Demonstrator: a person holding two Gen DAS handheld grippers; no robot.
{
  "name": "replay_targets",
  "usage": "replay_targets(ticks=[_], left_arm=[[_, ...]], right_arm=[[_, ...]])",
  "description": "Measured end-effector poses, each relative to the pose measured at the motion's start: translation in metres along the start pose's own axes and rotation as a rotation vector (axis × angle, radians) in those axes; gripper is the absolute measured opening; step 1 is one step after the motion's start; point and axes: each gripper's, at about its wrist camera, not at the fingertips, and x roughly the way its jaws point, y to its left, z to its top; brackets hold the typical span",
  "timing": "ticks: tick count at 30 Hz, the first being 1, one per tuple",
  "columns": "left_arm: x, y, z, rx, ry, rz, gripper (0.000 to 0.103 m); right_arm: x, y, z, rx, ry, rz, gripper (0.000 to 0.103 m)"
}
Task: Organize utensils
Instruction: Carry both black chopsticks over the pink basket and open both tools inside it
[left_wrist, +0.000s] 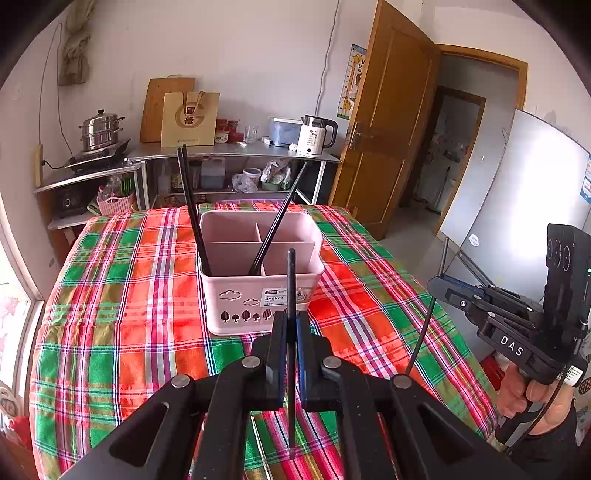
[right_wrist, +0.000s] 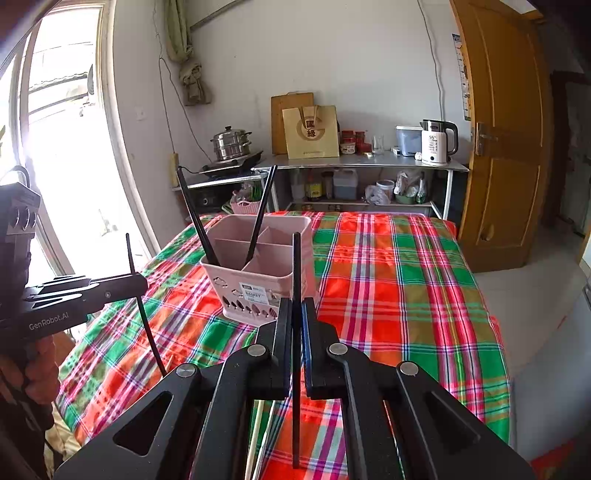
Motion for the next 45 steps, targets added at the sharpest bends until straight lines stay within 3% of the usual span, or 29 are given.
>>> replay_targets(ticks=[26, 45], left_arm=[[-0.018, 0.011, 0.015, 0.007, 0.004, -0.012, 0.004], [-0.042, 0.035, 0.117, -0.005, -0.131, 0.017, 0.004]], right_arm=[[-0.012, 0.011, 0.018, -0.016, -0.055, 0.044, 0.005], [0.009, 0.029, 0.097, 0.037, -0.217, 0.119, 0.005]])
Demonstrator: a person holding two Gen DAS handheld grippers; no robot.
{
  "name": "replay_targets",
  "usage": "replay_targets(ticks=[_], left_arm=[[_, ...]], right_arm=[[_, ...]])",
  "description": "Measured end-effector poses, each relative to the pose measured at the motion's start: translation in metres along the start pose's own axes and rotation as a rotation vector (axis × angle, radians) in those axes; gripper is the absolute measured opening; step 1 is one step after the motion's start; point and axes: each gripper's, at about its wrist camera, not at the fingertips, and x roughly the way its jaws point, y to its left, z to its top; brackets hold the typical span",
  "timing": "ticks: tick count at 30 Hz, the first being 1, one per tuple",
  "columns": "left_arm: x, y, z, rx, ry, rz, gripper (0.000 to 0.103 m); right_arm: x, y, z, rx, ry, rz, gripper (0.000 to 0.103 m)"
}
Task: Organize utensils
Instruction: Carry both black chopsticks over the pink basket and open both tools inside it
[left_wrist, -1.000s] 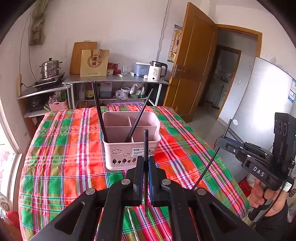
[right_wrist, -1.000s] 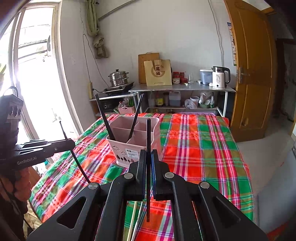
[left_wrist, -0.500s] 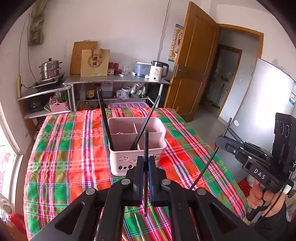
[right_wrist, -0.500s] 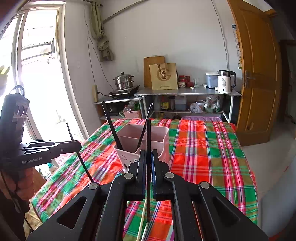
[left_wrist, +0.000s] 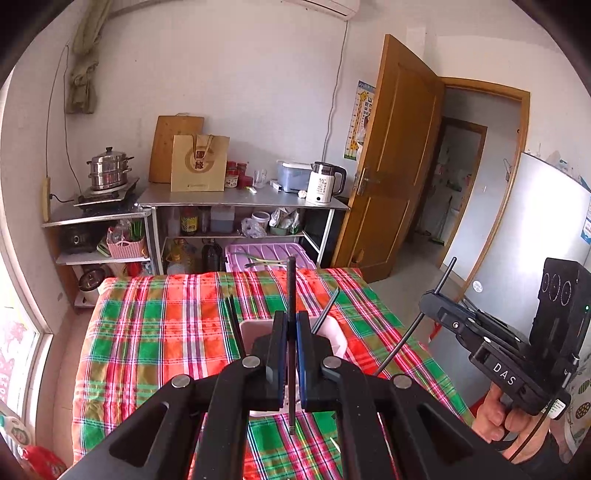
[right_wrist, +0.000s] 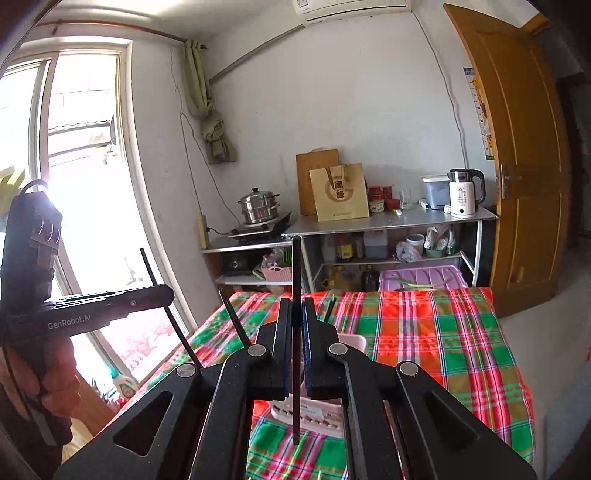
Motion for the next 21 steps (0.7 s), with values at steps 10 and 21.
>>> replay_targets(ticks=[10, 21], left_arm=[[0.023, 0.014, 0.034, -0.006, -0.050, 0.018, 0.004], [0.057, 0.030, 0.022, -0.012, -0.038, 0.020, 0.004]], right_arm=[[0.024, 0.004, 0.026, 0.019, -0.071, 0.009, 0.004], [0.062, 0.001, 0.009, 0.027, -0.041, 0.016, 0.005]])
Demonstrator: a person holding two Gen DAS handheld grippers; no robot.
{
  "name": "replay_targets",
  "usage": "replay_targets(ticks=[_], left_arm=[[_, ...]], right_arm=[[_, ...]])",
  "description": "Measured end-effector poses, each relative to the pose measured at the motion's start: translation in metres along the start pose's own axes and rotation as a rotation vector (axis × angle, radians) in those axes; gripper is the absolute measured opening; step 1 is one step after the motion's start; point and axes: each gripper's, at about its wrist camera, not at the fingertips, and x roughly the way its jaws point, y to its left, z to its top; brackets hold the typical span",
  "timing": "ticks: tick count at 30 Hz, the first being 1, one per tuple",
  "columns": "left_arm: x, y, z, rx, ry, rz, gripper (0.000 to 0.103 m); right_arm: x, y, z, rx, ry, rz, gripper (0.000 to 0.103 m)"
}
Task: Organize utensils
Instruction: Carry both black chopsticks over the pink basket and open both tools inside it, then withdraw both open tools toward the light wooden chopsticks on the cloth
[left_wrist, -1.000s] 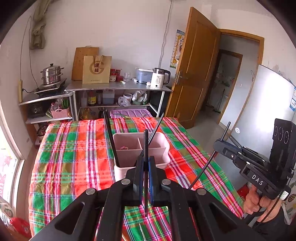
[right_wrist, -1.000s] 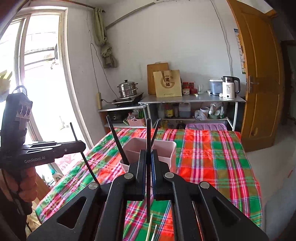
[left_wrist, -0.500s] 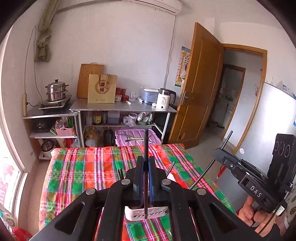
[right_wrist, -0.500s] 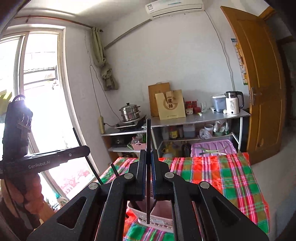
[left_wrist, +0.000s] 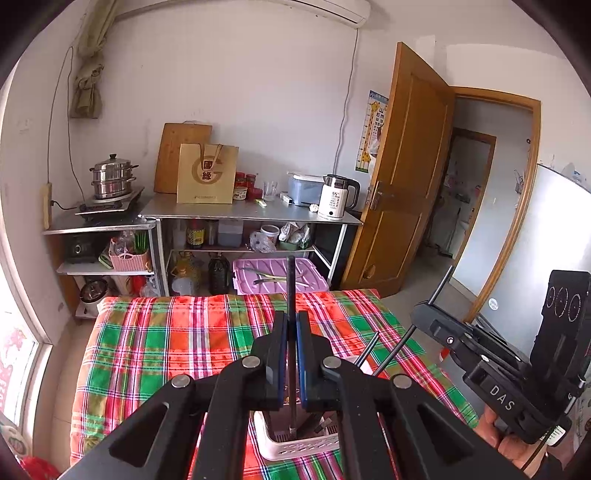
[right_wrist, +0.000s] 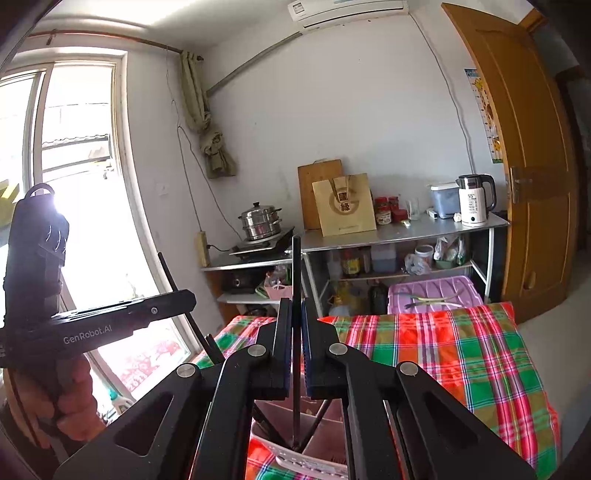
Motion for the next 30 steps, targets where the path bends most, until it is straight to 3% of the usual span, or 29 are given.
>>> replay_targets(ticks=[20, 25, 30], left_arm=[[0.050, 0.016, -0.060, -0.027, 0.159, 0.024, 0.005], [0.051, 0.016, -0.066, -0.027, 0.174, 0.040, 0.005], [0.034, 0.013, -0.066, -0.017, 0.145, 0.037, 0.011]], right_arm=[[0.035, -0.013, -0.061, 0.018, 0.205, -0.028, 0.005], [0.033, -0.012, -0.060, 0.007, 0.222, -0.042, 0.006], [0.014, -0.009, -0.053, -0.002, 0.198, -0.047, 0.014]])
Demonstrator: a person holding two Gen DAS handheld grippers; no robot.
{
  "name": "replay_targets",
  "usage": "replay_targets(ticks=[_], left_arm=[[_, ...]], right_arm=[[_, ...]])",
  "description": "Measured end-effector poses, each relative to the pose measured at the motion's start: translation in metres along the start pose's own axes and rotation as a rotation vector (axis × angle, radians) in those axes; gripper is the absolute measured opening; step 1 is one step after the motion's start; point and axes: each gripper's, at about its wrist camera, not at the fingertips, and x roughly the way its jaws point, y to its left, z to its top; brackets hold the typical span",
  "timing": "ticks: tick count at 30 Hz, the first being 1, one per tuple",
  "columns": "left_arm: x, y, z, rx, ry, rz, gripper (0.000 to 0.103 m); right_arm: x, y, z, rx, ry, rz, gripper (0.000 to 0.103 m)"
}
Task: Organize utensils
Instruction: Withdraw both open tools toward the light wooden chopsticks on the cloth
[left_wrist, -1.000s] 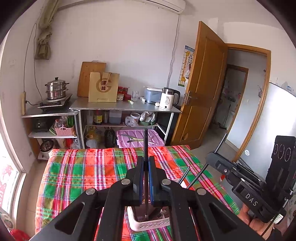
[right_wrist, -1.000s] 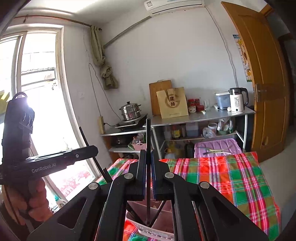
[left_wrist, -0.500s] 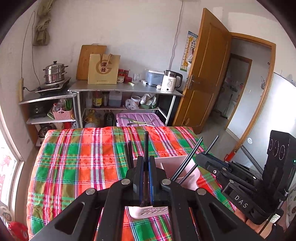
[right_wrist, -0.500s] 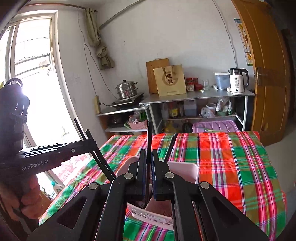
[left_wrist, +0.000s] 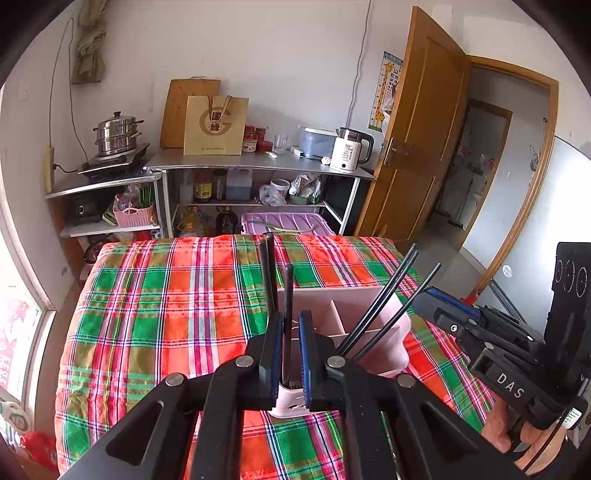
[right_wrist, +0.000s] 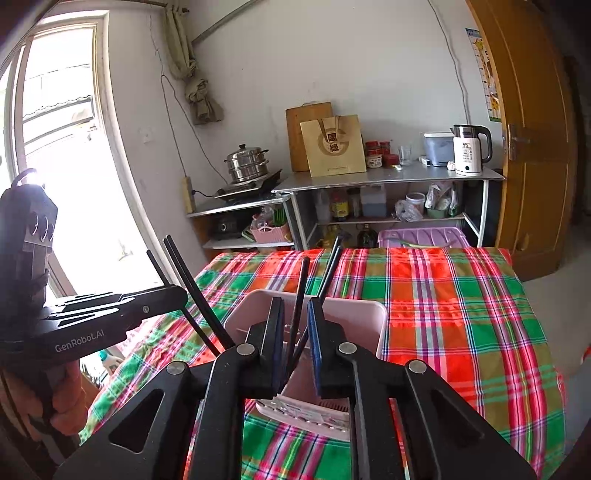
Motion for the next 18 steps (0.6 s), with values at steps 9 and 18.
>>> replay_targets(ticks=[9, 18], left_arm=[[-0.059, -0.003, -0.033, 0.003, -0.088, 0.011, 0.014], [-0.104, -0.010, -0.102, 0.008, -0.108, 0.015, 0.014]], right_arm=[[-0.059, 0.000, -0.014, -0.018, -0.061, 0.006, 0.014], [-0.112, 0.002, -0.060, -0.045, -0.063, 0.002, 0.014]])
